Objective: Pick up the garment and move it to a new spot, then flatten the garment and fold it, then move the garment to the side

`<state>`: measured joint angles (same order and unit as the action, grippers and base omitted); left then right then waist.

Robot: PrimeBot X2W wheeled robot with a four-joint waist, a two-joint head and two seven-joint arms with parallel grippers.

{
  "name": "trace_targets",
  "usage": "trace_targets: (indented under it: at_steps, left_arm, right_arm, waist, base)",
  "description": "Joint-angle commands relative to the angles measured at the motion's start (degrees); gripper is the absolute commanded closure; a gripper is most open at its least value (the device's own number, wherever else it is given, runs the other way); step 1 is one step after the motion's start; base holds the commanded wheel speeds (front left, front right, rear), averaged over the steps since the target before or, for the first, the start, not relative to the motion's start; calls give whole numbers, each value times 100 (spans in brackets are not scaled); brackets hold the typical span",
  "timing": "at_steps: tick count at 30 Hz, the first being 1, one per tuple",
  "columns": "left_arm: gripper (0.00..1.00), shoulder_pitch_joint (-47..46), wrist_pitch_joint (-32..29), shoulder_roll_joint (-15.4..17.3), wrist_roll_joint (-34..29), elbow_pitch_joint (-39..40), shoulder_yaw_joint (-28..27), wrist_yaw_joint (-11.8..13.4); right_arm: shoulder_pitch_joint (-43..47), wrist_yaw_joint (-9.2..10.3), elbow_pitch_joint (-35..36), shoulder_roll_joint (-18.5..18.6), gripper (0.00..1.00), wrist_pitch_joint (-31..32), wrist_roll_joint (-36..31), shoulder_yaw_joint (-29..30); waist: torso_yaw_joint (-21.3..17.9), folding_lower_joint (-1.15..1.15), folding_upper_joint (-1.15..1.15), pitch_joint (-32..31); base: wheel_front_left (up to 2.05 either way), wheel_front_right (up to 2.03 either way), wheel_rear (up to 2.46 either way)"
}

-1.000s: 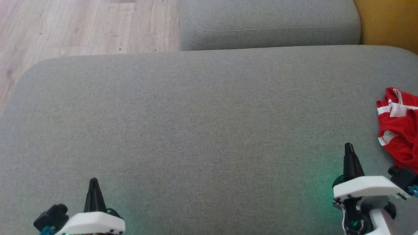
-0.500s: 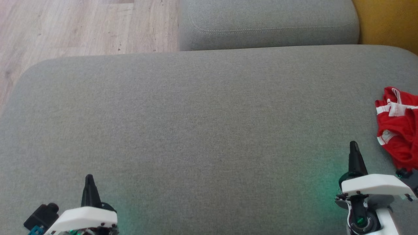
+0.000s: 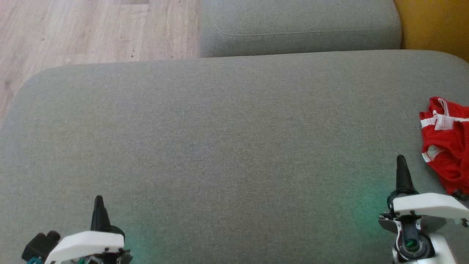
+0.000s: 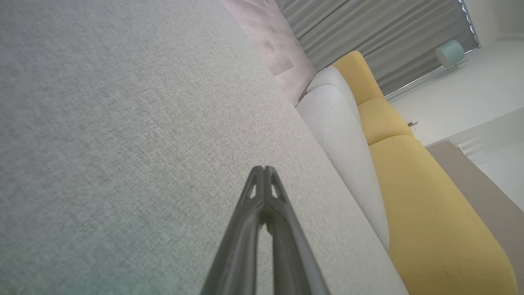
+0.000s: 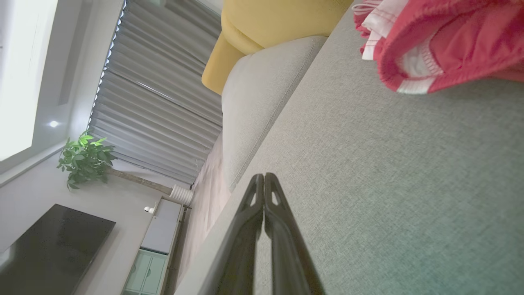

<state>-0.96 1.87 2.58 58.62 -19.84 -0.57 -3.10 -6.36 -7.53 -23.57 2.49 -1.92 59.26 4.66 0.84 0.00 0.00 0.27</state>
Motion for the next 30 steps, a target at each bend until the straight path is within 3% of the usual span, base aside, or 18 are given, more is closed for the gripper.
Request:
trace_targets:
  at_steps: [1, 30]
  left_arm:
    - [100, -338, -51, 22, 193, 231, -206, -58]
    - [100, -454, -541, 27, 2165, 447, -450, -295]
  right_arm:
    - [-113, 3, 260, 27, 100, 57, 203, -34]
    - [-32, 4, 693, 35, 100, 546, 2129, 104]
  waist:
    - [-3, 0, 0, -1]
    - [-53, 0, 0, -6]
  base:
    - [0, 0, 0]
    - [0, 0, 0]
